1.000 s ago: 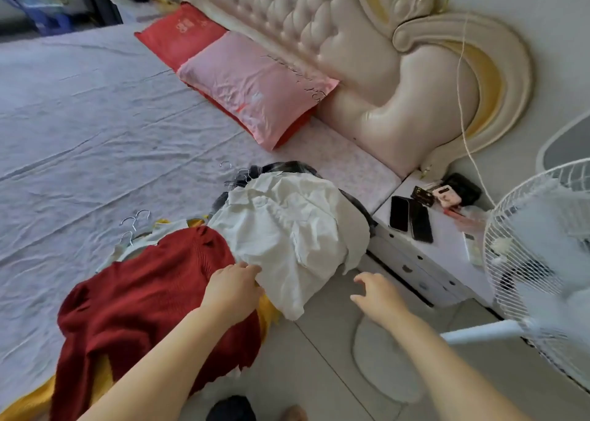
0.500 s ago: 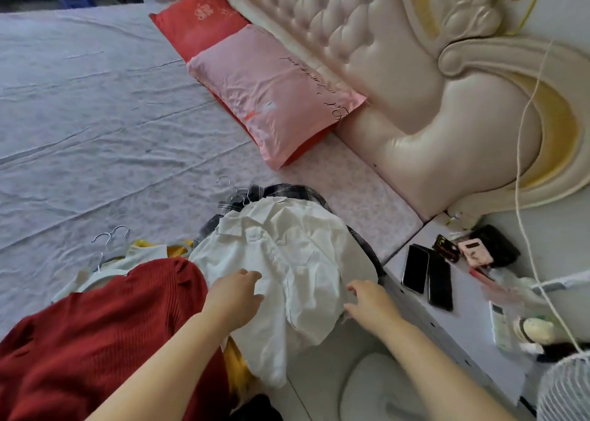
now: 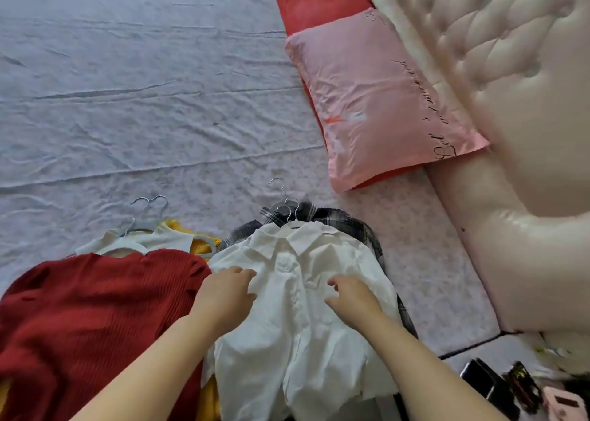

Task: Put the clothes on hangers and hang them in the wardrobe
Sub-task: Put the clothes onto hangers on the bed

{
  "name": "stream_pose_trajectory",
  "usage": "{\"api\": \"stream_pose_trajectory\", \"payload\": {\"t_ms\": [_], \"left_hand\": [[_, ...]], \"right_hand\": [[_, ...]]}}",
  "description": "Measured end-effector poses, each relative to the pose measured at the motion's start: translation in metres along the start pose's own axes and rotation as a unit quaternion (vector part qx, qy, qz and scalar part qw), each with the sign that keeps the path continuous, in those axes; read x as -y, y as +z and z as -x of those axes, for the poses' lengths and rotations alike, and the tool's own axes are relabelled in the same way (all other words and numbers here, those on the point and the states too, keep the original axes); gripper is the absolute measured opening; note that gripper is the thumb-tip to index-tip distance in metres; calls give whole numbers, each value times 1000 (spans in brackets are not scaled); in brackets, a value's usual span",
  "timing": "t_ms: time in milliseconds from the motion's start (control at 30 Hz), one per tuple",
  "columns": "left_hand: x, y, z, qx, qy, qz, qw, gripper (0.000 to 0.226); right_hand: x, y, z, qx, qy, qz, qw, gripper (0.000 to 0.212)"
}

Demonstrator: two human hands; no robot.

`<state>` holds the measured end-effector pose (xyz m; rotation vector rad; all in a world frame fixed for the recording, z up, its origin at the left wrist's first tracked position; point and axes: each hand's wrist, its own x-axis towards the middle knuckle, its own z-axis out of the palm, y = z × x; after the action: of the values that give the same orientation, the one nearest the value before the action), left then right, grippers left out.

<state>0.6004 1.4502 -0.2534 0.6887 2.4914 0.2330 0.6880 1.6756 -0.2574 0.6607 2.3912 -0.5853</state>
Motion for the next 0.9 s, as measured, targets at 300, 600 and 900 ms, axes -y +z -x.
{"api": "stream_pose_trajectory", "payload": {"t_ms": [300,600,900], "left_hand": [[5,39,-98,-55,-68,105,991,44],[21,87,-142,-52,-99,150,982,44],[25,102,-146,-45,-106,165,980,42]], "right_hand": [[24,-11,-189,11,-78,24,997,37],[39,37,-283,-39,-107,125,986,26],[21,52,-289,-108,-169,214,956,33]]}}
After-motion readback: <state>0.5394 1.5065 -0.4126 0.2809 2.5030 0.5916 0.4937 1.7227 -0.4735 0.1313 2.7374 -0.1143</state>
